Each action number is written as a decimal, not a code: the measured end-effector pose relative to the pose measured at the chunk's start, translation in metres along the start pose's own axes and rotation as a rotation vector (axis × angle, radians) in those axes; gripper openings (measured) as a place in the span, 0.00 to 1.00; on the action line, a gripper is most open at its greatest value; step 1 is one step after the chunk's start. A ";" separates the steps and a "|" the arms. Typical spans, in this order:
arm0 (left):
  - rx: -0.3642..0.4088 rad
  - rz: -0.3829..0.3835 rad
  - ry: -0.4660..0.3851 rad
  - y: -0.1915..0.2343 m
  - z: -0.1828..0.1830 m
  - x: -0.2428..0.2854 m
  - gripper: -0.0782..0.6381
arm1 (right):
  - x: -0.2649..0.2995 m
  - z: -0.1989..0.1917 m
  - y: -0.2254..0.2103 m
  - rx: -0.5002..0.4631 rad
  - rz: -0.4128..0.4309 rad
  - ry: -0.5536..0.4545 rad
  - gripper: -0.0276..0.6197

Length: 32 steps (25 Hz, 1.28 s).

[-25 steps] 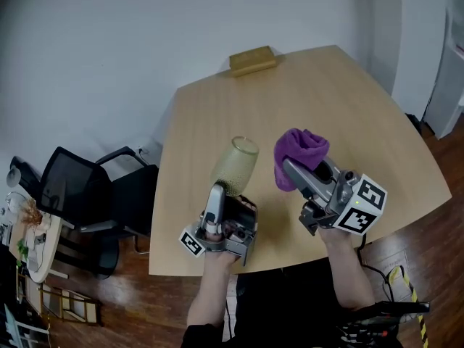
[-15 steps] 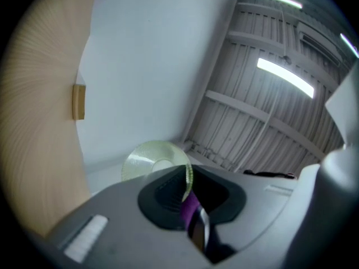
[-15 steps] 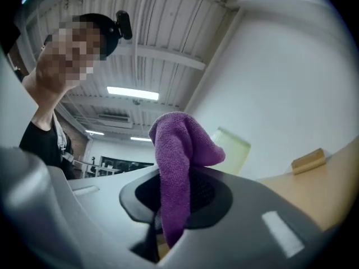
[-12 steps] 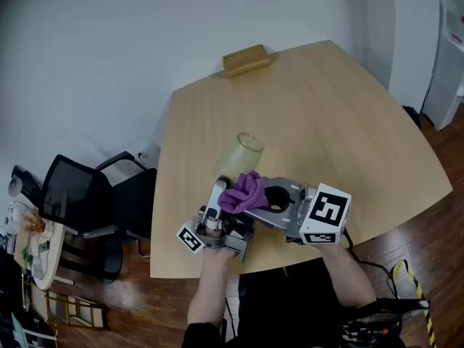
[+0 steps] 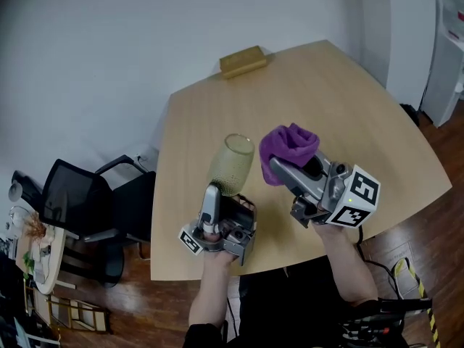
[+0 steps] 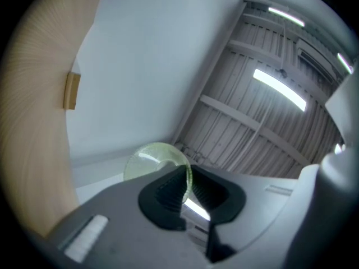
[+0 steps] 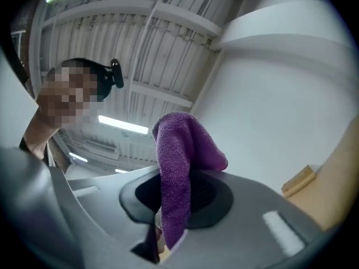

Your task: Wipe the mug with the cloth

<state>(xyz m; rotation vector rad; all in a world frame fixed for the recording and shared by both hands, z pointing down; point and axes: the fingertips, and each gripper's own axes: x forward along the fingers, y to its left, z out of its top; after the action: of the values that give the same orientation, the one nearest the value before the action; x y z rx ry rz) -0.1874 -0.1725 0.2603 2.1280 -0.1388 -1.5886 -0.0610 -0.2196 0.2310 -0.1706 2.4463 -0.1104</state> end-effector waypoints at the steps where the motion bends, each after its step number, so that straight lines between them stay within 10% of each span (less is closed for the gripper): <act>1: -0.007 -0.005 0.003 0.000 -0.003 0.002 0.17 | 0.006 -0.009 0.008 -0.023 0.031 0.033 0.13; 12: 0.032 0.008 0.021 0.001 0.003 -0.002 0.17 | 0.004 -0.110 0.052 -0.168 0.206 0.450 0.13; 20: 0.053 0.017 0.052 0.003 -0.007 -0.002 0.17 | -0.003 0.016 0.013 -0.178 -0.028 0.018 0.13; 25: 0.056 0.043 0.080 0.011 -0.017 -0.001 0.18 | 0.020 -0.030 0.045 -0.287 0.065 0.206 0.13; 29: 0.068 0.051 0.075 0.013 -0.012 -0.003 0.18 | 0.020 -0.092 0.080 -0.238 0.210 0.404 0.13; 32: 0.053 0.038 0.059 0.008 -0.009 -0.004 0.17 | 0.011 -0.098 0.078 -0.153 0.230 0.375 0.13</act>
<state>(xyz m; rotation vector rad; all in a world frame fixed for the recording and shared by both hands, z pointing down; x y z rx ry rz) -0.1786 -0.1755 0.2695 2.1971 -0.2022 -1.5148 -0.1388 -0.1407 0.2898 0.0732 2.8287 0.1610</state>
